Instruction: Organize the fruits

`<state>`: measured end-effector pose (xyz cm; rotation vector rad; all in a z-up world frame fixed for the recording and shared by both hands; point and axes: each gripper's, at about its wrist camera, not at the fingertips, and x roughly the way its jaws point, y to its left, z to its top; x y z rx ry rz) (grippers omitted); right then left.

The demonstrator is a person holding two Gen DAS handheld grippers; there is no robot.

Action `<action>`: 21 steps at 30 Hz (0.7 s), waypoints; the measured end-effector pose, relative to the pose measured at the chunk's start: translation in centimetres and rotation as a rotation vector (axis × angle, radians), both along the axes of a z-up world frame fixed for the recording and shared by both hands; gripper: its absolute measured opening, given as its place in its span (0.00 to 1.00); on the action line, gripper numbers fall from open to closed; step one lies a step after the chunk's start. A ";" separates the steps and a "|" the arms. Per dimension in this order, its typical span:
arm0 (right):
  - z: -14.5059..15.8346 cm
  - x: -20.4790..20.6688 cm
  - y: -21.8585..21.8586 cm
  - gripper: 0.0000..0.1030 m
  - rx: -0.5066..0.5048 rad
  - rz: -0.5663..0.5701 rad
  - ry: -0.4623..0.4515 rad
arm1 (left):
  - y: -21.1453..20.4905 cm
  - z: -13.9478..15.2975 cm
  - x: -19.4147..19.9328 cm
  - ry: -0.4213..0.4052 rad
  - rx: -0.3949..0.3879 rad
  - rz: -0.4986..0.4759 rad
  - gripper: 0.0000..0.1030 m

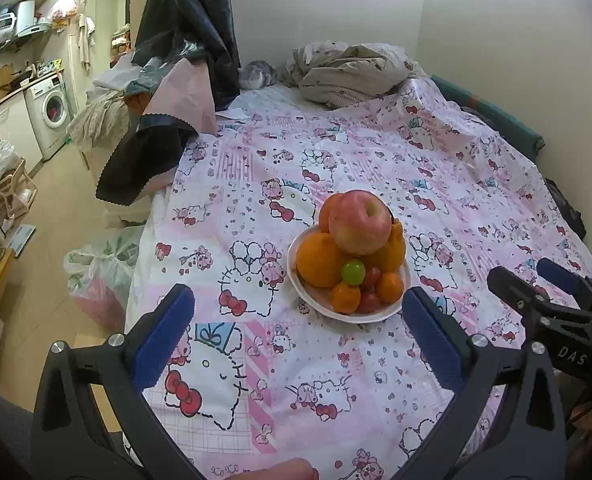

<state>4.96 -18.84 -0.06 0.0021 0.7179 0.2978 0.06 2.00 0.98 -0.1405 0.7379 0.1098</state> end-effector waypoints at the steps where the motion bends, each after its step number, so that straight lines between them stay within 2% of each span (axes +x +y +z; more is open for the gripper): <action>1: 0.0 0.0 0.0 1.00 -0.001 -0.001 0.000 | 0.0 0.0 0.0 0.001 0.001 0.000 1.00; 21: -0.1 0.0 -0.1 1.00 0.001 -0.005 0.001 | -0.1 -0.2 -0.1 0.000 -0.007 -0.007 1.00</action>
